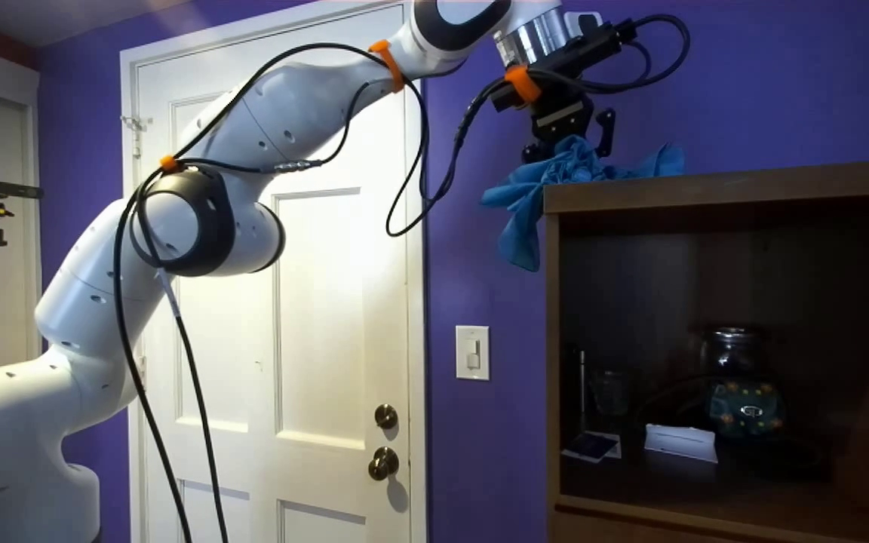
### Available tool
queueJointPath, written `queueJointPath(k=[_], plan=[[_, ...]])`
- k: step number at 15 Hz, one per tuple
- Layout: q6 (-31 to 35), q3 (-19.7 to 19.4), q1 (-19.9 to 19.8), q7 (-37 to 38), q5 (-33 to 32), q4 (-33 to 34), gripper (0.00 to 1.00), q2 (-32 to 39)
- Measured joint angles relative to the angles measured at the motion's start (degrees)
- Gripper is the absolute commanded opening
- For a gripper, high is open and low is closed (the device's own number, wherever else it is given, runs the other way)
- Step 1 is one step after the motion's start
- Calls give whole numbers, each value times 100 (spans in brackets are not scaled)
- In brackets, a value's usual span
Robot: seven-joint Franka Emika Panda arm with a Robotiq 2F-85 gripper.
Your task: Pick up the blue item and hand it on the middle of the door
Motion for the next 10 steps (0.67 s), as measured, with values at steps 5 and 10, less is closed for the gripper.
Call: queueJointPath(k=[5, 10], plan=[[-235, 213, -282, -183, 398, 1, 0, -61], [-590, 623, -725, -370, 1149, 2, 0, -162]])
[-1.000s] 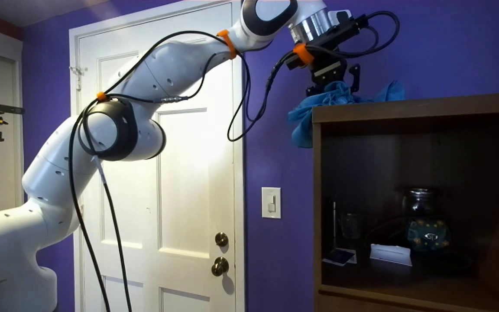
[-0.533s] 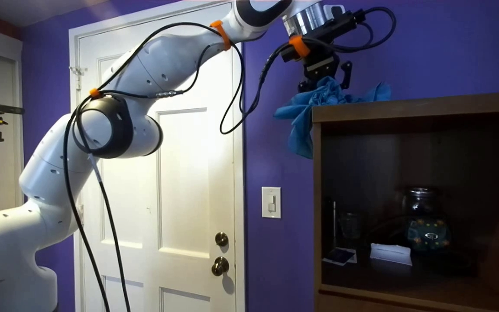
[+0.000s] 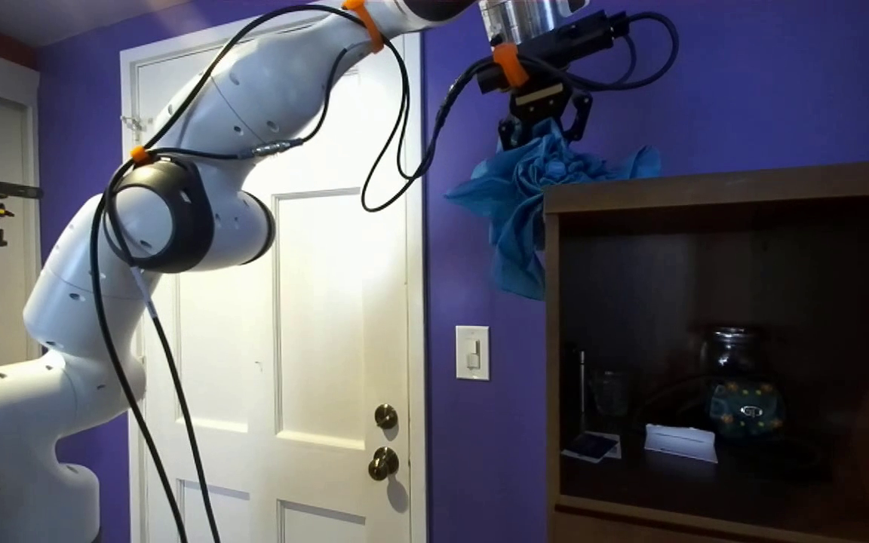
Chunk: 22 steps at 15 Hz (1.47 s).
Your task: Pick up the blue item and hand it on the middle of the door
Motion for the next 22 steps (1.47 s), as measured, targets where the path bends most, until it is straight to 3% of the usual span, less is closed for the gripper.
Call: queueJointPath(k=[6, 12, 20, 21, 22], plan=[[16, 160, -258, 104, 384, -1, 0, 12], [871, 156, -348, 1012, 389, -4, 0, 78], [1750, -99, 49, 2547, -206, -9, 0, 385], [1817, -113, 66, 2715, -252, -9, 25, 399], [1841, -123, 73, 2823, -301, -9, 26, 401]])
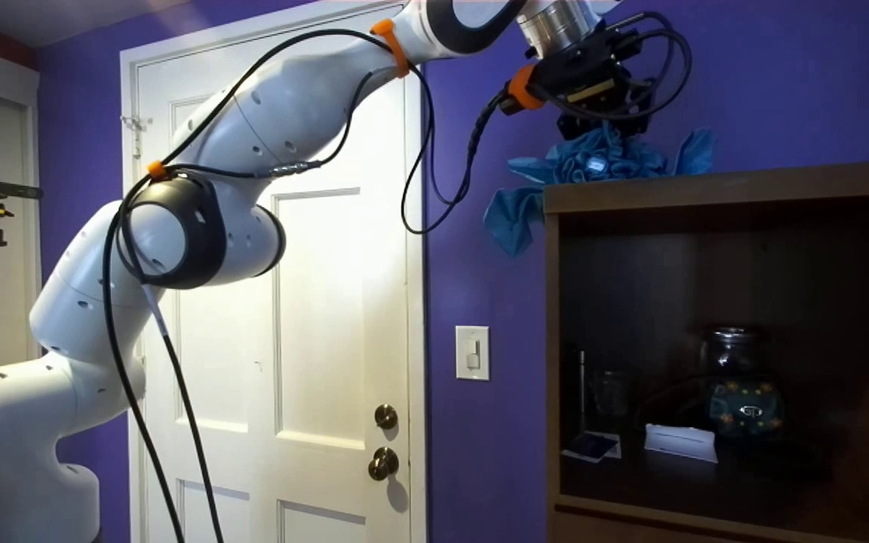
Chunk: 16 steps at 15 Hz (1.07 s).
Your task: Pick up the blue item and hand it on the middle of the door
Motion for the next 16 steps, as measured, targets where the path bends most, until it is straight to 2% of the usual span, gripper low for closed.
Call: queueJointPath(k=[11, 16], plan=[[5, -2, 72, 143, -136, 8, 98, -94], [-55, 119, 158, -43, -120, 8, 100, -97]])
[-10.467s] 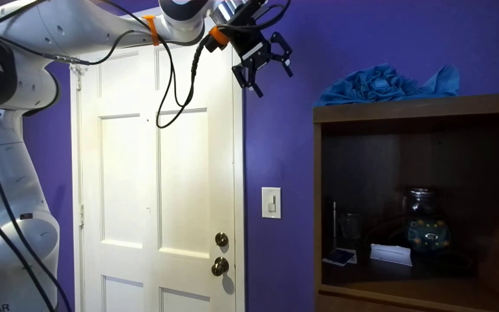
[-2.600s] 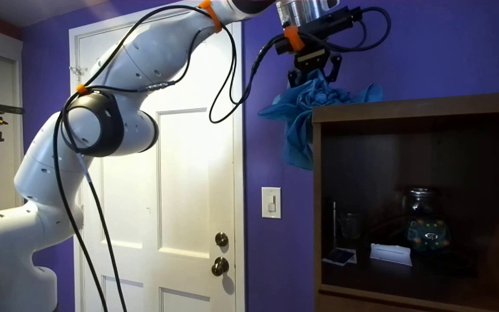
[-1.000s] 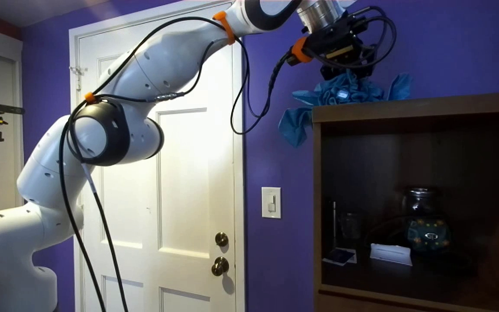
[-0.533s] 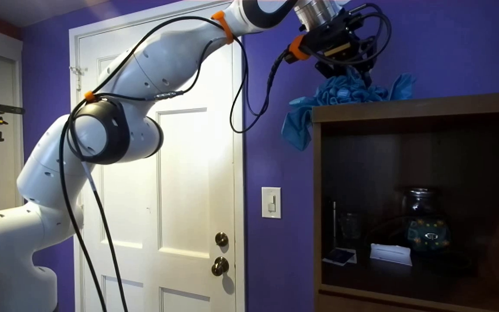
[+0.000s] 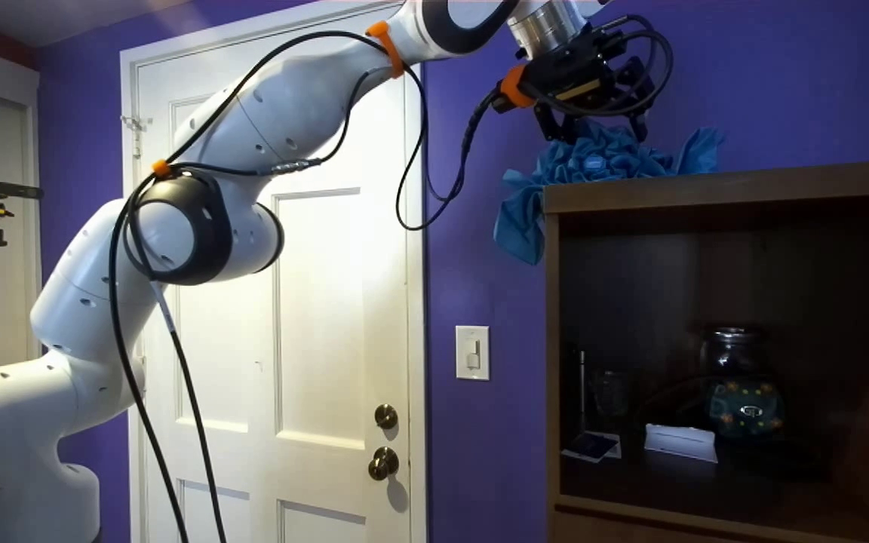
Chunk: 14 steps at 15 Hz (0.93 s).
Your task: Pick up the blue item and hand it on the middle of the door
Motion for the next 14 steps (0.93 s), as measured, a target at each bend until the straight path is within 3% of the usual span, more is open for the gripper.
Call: queueJointPath(k=[4, 10, 12, 14], plan=[[-450, -6, 158, -285, -75, -4, 100, 22], [-610, -398, 618, -294, -852, -6, 100, 94], [-620, -538, 769, -294, -1091, -6, 72, 99], [-626, -633, 888, -302, -1235, -5, 60, 97]])
